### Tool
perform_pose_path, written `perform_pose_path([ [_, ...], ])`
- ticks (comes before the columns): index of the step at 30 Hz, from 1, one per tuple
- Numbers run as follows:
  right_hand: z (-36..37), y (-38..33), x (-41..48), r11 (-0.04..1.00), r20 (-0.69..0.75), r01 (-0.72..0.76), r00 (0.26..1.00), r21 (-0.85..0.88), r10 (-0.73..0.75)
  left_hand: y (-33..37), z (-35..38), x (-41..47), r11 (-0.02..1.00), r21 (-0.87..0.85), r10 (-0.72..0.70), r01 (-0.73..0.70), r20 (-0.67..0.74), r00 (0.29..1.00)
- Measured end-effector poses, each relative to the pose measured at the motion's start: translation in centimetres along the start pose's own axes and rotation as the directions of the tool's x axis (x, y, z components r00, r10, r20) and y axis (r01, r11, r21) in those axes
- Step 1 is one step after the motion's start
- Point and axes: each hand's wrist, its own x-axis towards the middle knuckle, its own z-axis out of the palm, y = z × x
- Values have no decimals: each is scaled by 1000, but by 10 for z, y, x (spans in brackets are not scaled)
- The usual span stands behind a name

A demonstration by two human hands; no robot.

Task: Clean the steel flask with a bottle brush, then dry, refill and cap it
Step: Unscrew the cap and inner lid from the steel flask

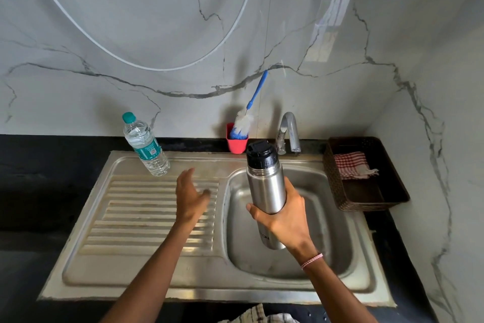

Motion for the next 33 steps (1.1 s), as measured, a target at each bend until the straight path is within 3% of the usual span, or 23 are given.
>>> perform_pose_path([
  [1, 0, 1, 0, 1000, 9, -5, 1000, 7, 5, 33, -9, -8, 971, -227, 72, -70, 0, 997],
  [3, 1, 2, 3, 999, 48, -16, 999, 36, 14, 103, -31, -27, 767, -637, 222, -75, 153, 963],
  [4, 1, 2, 5, 998, 78, -22, 997, 60, 17, 130, -41, -36, 661, -749, 341, -41, 251, 906],
  [6, 0, 1, 10, 994, 170, -26, 985, 110, 7, 169, -55, -46, 566, -824, 547, 15, 389, 741],
  [8, -5, -2, 15, 985, 299, -33, 954, 169, -19, 191, -60, -51, 549, -833, 622, 65, 459, 635],
  [9, -7, -3, 16, 980, 348, -37, 937, 194, -33, 198, -60, -54, 553, -830, 616, 73, 466, 635],
  [11, -9, -7, 16, 975, 367, -34, 929, 219, -50, 205, -54, -60, 548, -835, 568, 53, 417, 710],
  [15, -2, -7, 8, 989, 224, 44, 972, 141, -75, 211, -43, -72, 518, -855, 468, -11, 273, 841],
  [17, 2, -7, 3, 997, 121, 66, 990, 28, -69, 213, -39, -78, 532, -846, 382, -22, 217, 899],
  [20, 13, -10, -5, 960, -69, 5, 997, -279, -25, 218, -27, -90, 573, -819, 102, -10, 59, 993],
  [22, 17, -9, -8, 916, -132, -22, 991, -401, -34, 217, -19, -95, 621, -783, 11, -42, -44, 999],
  [23, 15, -7, -8, 925, -112, -19, 993, -379, -26, 214, -18, -94, 631, -774, 32, -46, -34, 999],
  [25, 3, -4, -1, 983, 53, 14, 999, -184, -4, 205, -28, -84, 569, -822, 197, 4, 140, 970],
  [27, -12, -1, 5, 997, 326, 6, 945, 81, -32, 198, -45, -75, 471, -876, 493, 107, 362, 791],
  [28, -18, -2, 6, 983, 450, -45, 892, 178, -40, 198, -52, -74, 465, -875, 584, 136, 419, 695],
  [29, -21, -5, 7, 967, 539, -98, 841, 237, -46, 199, -58, -74, 477, -868, 618, 142, 446, 648],
  [31, -22, -8, 5, 957, 562, -113, 825, 266, -59, 201, -58, -77, 501, -858, 572, 113, 426, 701],
  [33, -15, -10, 1, 979, 421, -25, 905, 204, -65, 208, -53, -85, 509, -859, 467, 58, 332, 819],
])
